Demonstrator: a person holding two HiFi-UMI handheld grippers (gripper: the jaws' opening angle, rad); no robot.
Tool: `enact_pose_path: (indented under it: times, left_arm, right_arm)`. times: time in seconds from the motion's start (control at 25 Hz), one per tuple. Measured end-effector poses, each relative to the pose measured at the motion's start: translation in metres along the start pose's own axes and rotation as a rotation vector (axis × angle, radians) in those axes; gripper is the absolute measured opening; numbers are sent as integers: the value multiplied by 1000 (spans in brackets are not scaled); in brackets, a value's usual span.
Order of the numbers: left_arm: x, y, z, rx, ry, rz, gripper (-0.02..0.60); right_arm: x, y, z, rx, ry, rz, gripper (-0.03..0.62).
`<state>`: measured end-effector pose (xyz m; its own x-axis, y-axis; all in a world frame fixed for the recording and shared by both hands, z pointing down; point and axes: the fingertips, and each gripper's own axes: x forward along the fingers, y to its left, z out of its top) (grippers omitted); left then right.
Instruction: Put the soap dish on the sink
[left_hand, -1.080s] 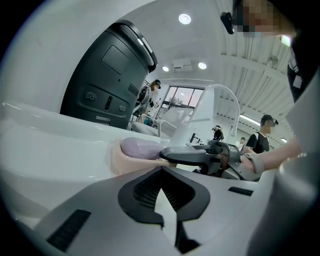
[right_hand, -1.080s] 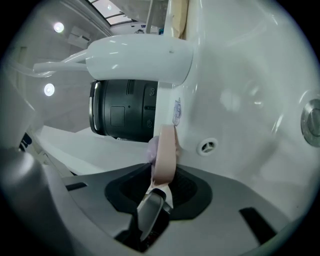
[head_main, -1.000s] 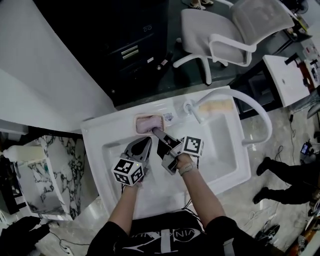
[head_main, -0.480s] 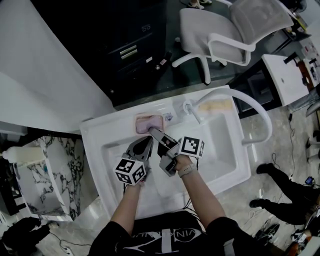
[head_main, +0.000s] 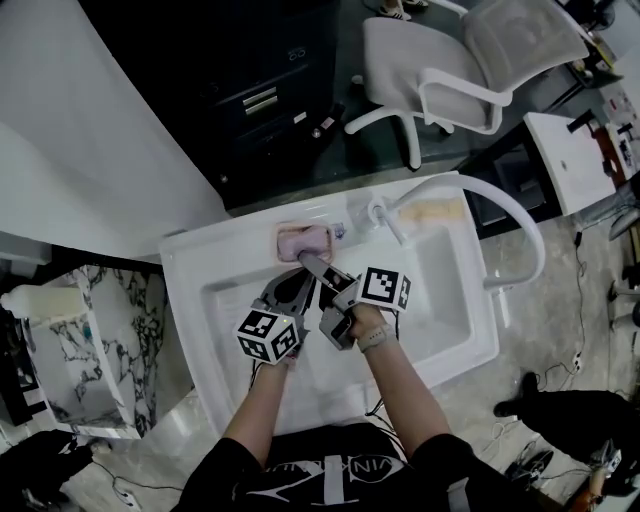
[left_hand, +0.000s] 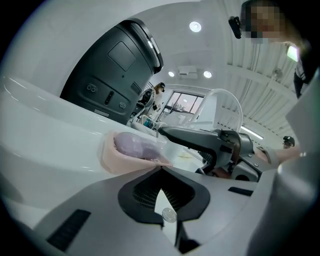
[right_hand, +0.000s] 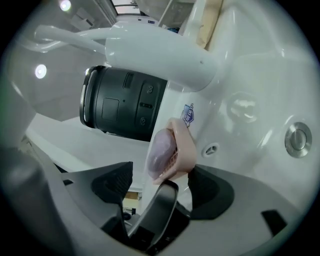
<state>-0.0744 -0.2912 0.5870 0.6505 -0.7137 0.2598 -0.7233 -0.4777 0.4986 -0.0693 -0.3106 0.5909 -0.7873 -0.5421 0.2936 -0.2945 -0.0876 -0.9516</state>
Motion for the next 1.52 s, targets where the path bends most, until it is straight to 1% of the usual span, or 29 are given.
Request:
enact_pose_path:
  times: [0.04, 0.12, 0.24, 0.32, 0.56, 0.64, 0.68, 0.84, 1.04, 1.08, 1.12, 1.2, 1.28, 1.32, 1.44, 1.52]
  left_arm:
    - [1, 1, 0, 1, 0, 0, 14]
    - [2, 2, 1, -3, -5, 2, 14]
    - [3, 3, 7, -28, -37, 3, 14]
    - [3, 4, 10, -32, -49, 1, 14]
    - [4, 4, 9, -29, -40, -5, 14]
    - [3, 4, 9, -26, -30, -7, 14]
    - [3, 3, 8, -25, -25, -9, 14]
    - [1, 3, 6, -19, -2, -10, 14]
    - [0, -3, 4, 1, 19, -24, 14]
    - [-1, -3, 4, 2, 20, -23, 14]
    - [-2, -3, 4, 5, 21, -21, 14]
    - [-6, -2, 6, 20, 22, -15, 14]
    - [-9, -2, 10, 41, 20, -7, 14]
    - [-11, -1, 12, 51, 18, -2, 14]
    - [-18, 1, 19, 75, 12, 11, 14]
    - [-23, 1, 23, 92, 7, 19, 14]
  right_arm:
    - [-1, -1, 0, 13, -5, -1, 321]
    - [-2, -1, 2, 6, -17, 19, 321]
    - [-4, 0, 2, -4, -20, 39, 321]
    - [-6, 3, 1, -7, -22, 52, 321]
    - [-15, 1, 0, 7, -61, 69, 321]
    - [-18, 3, 1, -3, -78, 103, 321]
    - [-20, 2, 1, -4, -82, 95, 319]
    - [-29, -12, -5, 15, -82, 13, 319]
    - [-34, -16, -8, -9, -89, 1, 318]
    - [-34, -14, -8, -17, -88, 10, 314]
    - [-33, -8, -9, -37, -91, 39, 290]
    - [-30, 6, -7, -105, -102, 111, 188]
    - [-31, 16, -5, -192, -107, 140, 121]
    - [-32, 19, -5, -229, -107, 140, 91]
    - [-37, 16, -9, -303, -102, 78, 56]
    - [-39, 20, -11, -410, -90, 44, 47]
